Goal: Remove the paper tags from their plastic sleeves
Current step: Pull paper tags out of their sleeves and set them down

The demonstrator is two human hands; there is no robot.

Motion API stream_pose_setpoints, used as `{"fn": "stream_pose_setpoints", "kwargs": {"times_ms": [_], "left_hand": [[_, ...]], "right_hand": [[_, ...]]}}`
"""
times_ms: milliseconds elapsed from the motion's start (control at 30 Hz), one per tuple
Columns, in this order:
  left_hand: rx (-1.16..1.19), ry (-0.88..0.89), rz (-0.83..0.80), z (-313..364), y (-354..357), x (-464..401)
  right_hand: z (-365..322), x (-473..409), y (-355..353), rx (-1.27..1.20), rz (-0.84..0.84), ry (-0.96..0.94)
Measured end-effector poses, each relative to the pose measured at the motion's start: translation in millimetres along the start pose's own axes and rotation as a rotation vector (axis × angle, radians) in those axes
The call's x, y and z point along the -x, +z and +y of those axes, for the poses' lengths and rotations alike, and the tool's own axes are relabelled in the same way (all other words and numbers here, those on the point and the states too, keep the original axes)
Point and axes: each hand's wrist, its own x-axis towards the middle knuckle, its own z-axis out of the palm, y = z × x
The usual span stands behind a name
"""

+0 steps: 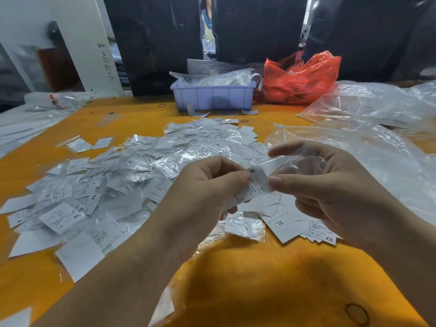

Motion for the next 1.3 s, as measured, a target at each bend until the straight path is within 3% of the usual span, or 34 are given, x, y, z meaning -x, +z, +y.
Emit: {"fn": "stream_pose_setpoints", "kwargs": {"times_ms": [533, 933, 1300], "left_hand": [[0.066, 0.009, 0.021, 1.4, 3.8, 0.7], [-0.093, 0.062, -0.019, 1.0, 4.5, 1.0], [-0.109, 0.071, 0.113, 1.1, 2.4, 1.7]], "right_hand": [[0.6, -0.8, 1.0, -0.036, 0.040, 0.029], [1.9, 0.1, 0.0, 0.014, 0.012, 0.013], [0.3, 0.2, -1.1, 0.001, -0.037, 0.058]]}}
